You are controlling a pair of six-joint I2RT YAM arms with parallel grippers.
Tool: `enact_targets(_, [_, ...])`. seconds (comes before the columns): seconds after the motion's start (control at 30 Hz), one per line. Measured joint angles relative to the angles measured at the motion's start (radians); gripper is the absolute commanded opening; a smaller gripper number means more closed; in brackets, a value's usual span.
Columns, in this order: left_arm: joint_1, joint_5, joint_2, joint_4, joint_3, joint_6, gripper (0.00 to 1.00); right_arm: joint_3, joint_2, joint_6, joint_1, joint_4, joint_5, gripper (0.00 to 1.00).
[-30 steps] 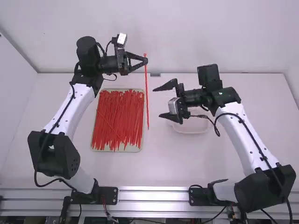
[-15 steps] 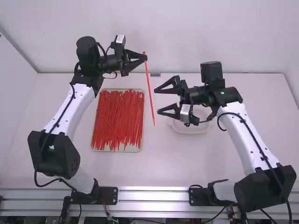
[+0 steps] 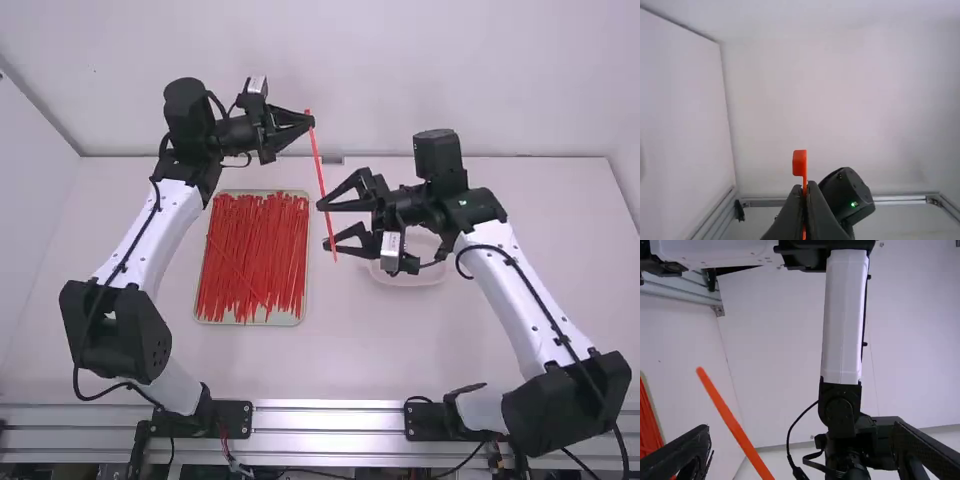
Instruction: Fasten the cable tie
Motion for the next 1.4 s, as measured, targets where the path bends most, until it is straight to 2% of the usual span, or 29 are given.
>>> enact_targets(0.13, [0.0, 0.016, 0.0, -0.033, 0.0, 0.029, 0.02, 0.0, 0.0, 0.002, -0.003, -0.001, -0.011, 0.88])
enact_targets(0.2, [0.0, 0.026, 0.0, -0.057, 0.0, 0.043, 0.02, 0.0, 0.0, 0.001, -0.003, -0.002, -0.016, 0.77])
enact_targets(0.33, [0.0, 0.031, 0.0, -0.079, 0.0, 0.048, 0.02, 0.0, 0.0, 0.0, -0.003, -0.015, -0.017, 0.64])
enact_targets(0.43, [0.0, 0.031, 0.0, -0.078, 0.0, 0.054, 0.02, 0.0, 0.0, 0.001, -0.003, -0.021, -0.018, 0.59])
enact_targets(0.47, [0.0, 0.031, 0.0, -0.078, 0.0, 0.055, 0.02, 0.0, 0.0, 0.001, -0.003, -0.024, -0.018, 0.55])
enact_targets(0.63, [0.0, 0.013, 0.0, -0.078, 0.0, 0.059, 0.02, 0.0, 0.0, 0.001, 0.012, -0.045, -0.018, 0.5])
enact_targets(1.27, [0.0, 0.043, 0.0, -0.084, 0.0, 0.092, 0.02, 0.0, 0.0, -0.001, 0.019, -0.045, -0.018, 0.46])
enact_targets(1.33, [0.0, 0.051, 0.0, -0.084, 0.0, 0.092, 0.02, 0.0, 0.0, 0.002, 0.019, -0.046, -0.018, 0.42])
enact_targets(1.4, [0.0, 0.054, 0.0, -0.084, 0.0, 0.092, 0.02, 0.0, 0.0, 0.0, 0.019, -0.047, -0.018, 0.33])
